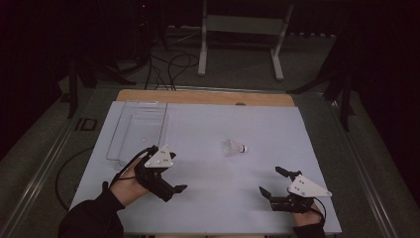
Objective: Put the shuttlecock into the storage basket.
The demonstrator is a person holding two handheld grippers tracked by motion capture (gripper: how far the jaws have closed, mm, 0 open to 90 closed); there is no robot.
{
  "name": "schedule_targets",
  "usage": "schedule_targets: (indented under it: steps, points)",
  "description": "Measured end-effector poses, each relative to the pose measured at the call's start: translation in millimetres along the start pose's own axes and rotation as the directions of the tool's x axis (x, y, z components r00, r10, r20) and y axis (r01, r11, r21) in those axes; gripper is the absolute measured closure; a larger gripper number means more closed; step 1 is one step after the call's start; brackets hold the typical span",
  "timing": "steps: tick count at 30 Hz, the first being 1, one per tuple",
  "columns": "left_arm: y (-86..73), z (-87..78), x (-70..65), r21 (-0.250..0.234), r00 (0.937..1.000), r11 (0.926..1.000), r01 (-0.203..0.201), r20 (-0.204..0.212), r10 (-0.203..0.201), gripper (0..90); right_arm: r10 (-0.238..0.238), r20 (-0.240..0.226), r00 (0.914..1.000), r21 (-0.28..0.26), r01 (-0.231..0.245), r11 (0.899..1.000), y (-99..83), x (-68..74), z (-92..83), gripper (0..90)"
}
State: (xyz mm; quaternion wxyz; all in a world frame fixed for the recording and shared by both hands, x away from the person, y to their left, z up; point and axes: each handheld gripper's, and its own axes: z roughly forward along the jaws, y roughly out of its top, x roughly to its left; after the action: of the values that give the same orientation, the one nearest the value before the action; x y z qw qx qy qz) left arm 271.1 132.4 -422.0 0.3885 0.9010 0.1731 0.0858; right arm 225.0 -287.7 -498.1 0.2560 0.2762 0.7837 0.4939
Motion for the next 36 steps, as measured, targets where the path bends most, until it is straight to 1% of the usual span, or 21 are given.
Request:
schedule_targets:
  steps: [2, 4, 5, 8, 9, 11, 13, 14, 15, 17, 18, 21, 22, 27, 28, 29, 36]
  points:
    - [3.3, 3.1, -0.9, 0.005, 0.9999, 1.0, -0.007, 0.008, 0.007, 0.0, 0.005, -0.001, 1.0, 0.003, -0.005, 1.0, -0.1, 0.2, 0.1, 14.3]
    - [6.0, 5.9, -1.2, 0.009, 0.9995, 0.9999, -0.015, 0.027, 0.014, 0.0, 0.003, 0.001, 1.0, 0.004, -0.003, 1.0, -0.1, 0.2, 0.2, 14.3]
    - [7.8, 7.9, -1.2, 0.021, 0.9993, 0.9996, -0.02, 0.034, 0.019, 0.0, 0.004, 0.001, 1.0, 0.004, -0.004, 1.0, -0.1, 0.2, 0.1, 14.3]
    - [12.5, 11.4, -1.1, 0.029, 0.9988, 0.9994, -0.021, 0.045, 0.019, 0.0, 0.004, 0.001, 1.0, 0.004, -0.004, 1.0, -0.1, 0.3, 0.1, 14.3]
    - [14.4, 13.2, -1.7, 0.034, 0.9987, 0.9992, -0.022, 0.047, 0.02, 0.0, 0.004, 0.001, 1.0, 0.004, -0.004, 1.0, -0.1, 0.3, 0.2, 14.3]
    - [18.9, 16.5, -3.3, 0.058, 0.9982, 0.9973, -0.046, 0.041, 0.044, 0.0, 0.007, 0.0, 1.0, 0.004, -0.007, 1.0, 0.0, 0.4, 0.4, 14.3]
    - [20.3, 17.7, -3.8, 0.061, 0.9979, 0.9969, -0.05, 0.044, 0.047, 0.0, 0.004, 0.0, 1.0, 0.004, -0.004, 1.0, -0.1, 0.4, 0.5, 14.3]
    - [23.1, 20.4, -4.4, 0.062, 0.9978, 0.997, -0.047, 0.05, 0.044, 0.0, 0.006, -0.001, 1.0, 0.005, -0.006, 1.0, -0.1, 0.5, 0.4, 14.3]
    - [25.6, 23.0, -4.8, 0.066, 0.9973, 0.9964, -0.053, 0.054, 0.05, 0.0, 0.003, -0.001, 1.0, 0.004, -0.003, 1.0, -0.2, 0.4, 0.7, 14.4]
    - [28.6, 27.9, -6.1, 0.083, 0.9961, 0.9934, -0.079, 0.044, 0.076, 0.0, 0.004, -0.001, 1.0, 0.006, -0.004, 1.0, -0.1, 0.6, 0.8, 14.4]
    - [29.6, 29.7, -6.2, 0.088, 0.9959, 0.9928, -0.082, 0.045, 0.078, 0.0, 0.006, -0.001, 1.0, 0.006, -0.006, 1.0, 0.0, 0.8, 0.5, 14.4]
    - [32.5, 33.7, -6.9, 0.093, 0.9955, 0.9923, -0.083, 0.055, 0.078, 0.0, 0.006, 0.001, 1.0, 0.005, -0.006, 1.0, 0.1, 0.8, 0.3, 14.3]
    - [35.9, 37.3, -7.3, 0.095, 0.9949, 0.9924, -0.078, 0.07, 0.072, 0.0, 0.006, 0.001, 1.0, 0.005, -0.006, 1.0, 0.0, 0.6, 0.1, 14.4]
    - [44.9, 44.3, -8.1, 0.102, 0.9936, 0.9916, -0.079, 0.089, 0.07, 0.0, 0.006, 0.001, 1.0, 0.004, -0.006, 1.0, 0.1, 0.8, 0.0, 14.3]
    - [46.4, 45.3, -7.6, 0.097, 0.9936, 0.9925, -0.074, 0.093, 0.065, 0.0, 0.003, 0.0, 1.0, 0.005, -0.003, 1.0, 0.1, 0.7, -0.1, 14.4]
    - [48.3, 46.7, -6.7, 0.094, 0.9931, 0.9936, -0.063, 0.105, 0.053, 0.0, 0.003, 0.001, 1.0, 0.005, -0.003, 1.0, 0.0, 0.7, 0.0, 14.3]
    - [56.6, 53.1, -6.2, 0.117, 0.9935, 0.9913, -0.061, 0.103, 0.049, 0.0, -0.002, -0.001, 1.0, 0.003, 0.002, 1.0, -0.1, 0.4, -0.1, 14.3]
